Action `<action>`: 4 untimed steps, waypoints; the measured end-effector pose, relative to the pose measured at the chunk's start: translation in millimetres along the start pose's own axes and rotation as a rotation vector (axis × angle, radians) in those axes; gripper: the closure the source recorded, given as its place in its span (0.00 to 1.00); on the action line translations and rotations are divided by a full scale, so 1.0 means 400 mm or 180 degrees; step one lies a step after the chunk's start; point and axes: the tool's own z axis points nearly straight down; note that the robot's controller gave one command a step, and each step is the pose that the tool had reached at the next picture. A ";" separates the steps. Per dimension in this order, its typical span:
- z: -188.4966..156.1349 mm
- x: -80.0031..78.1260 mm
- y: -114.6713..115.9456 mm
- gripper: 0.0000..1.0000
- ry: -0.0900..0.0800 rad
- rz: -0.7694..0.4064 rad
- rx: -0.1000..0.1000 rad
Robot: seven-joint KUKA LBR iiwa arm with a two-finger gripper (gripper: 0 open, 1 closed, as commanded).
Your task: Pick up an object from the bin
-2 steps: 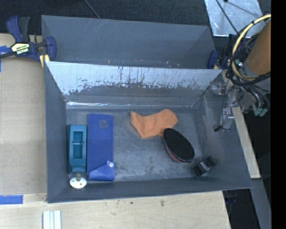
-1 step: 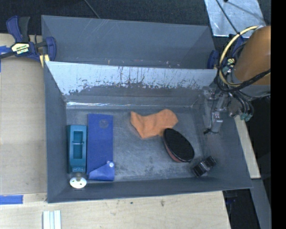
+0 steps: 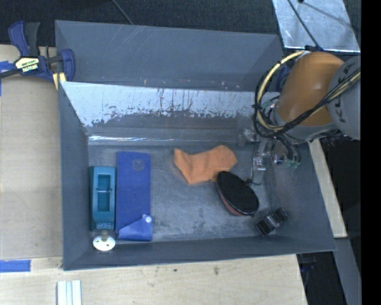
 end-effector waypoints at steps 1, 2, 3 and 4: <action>0.016 0.007 0.098 0.00 0.0039 0.0531 0.0000; 0.069 -0.029 0.145 1.00 0.0011 -0.0034 0.0000; 0.069 -0.029 0.145 1.00 0.0011 -0.0035 0.0000; -0.340 0.020 0.132 1.00 0.0005 -0.0178 -0.0002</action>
Offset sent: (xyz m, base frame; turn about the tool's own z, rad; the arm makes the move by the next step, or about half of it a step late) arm 0.0153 0.0576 -0.0289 -0.0106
